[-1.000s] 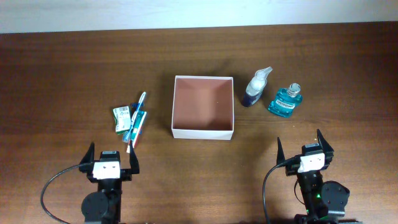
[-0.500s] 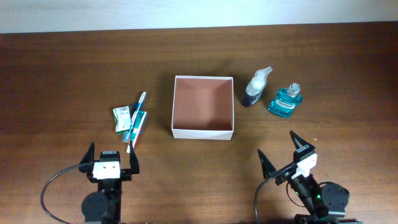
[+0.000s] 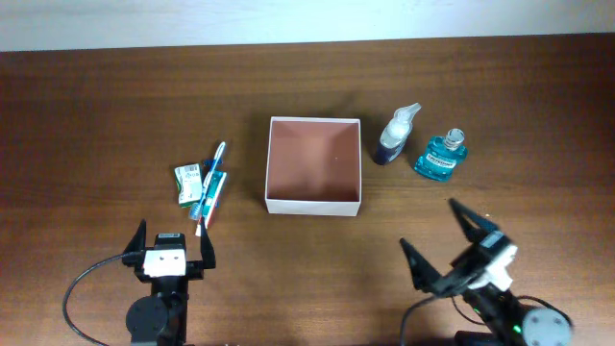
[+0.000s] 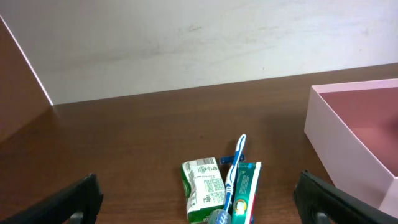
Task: Pack container
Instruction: 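Move the right gripper over the teal Listerine bottle cap, then lower the right gripper and grasp the Listerine bottle by its cap, then lift the Listerine bottle and carry it over the box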
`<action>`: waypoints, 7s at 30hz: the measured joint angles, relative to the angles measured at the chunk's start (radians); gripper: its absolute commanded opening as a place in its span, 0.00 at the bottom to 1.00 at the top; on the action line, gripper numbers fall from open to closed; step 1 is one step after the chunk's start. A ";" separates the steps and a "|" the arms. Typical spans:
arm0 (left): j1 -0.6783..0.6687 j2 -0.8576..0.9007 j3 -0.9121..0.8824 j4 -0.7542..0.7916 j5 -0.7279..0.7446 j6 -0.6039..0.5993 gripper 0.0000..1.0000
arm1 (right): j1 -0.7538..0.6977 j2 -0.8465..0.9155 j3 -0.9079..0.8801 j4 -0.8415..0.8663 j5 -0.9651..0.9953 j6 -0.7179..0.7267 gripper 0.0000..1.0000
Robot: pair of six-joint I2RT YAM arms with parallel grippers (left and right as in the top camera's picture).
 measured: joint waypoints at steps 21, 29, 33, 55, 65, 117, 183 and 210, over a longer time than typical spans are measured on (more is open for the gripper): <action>0.000 -0.001 0.000 0.000 0.006 0.000 0.99 | 0.000 0.743 0.767 -0.500 0.415 -0.168 0.99; 0.000 -0.001 0.000 0.000 0.006 0.000 1.00 | 0.000 0.978 0.767 -0.505 0.422 -0.171 0.99; 0.000 -0.001 0.000 0.000 0.007 0.000 0.99 | 0.000 1.115 0.767 -0.497 0.422 -0.171 0.99; 0.000 -0.001 0.000 0.000 0.006 0.000 1.00 | 0.000 1.366 0.767 -0.467 0.559 -0.177 0.75; 0.000 -0.001 0.000 0.000 0.007 0.000 0.99 | 0.002 1.373 0.767 -0.416 0.571 -0.179 0.55; 0.000 -0.001 0.000 0.000 0.006 0.000 0.99 | 0.156 1.489 0.769 -0.314 0.892 0.109 0.45; 0.000 -0.001 0.000 0.000 0.006 0.000 0.99 | 0.591 1.146 1.094 -0.755 0.708 0.019 0.17; 0.000 -0.001 0.000 0.000 0.007 0.000 1.00 | 0.764 1.714 1.367 -0.562 1.117 0.103 0.18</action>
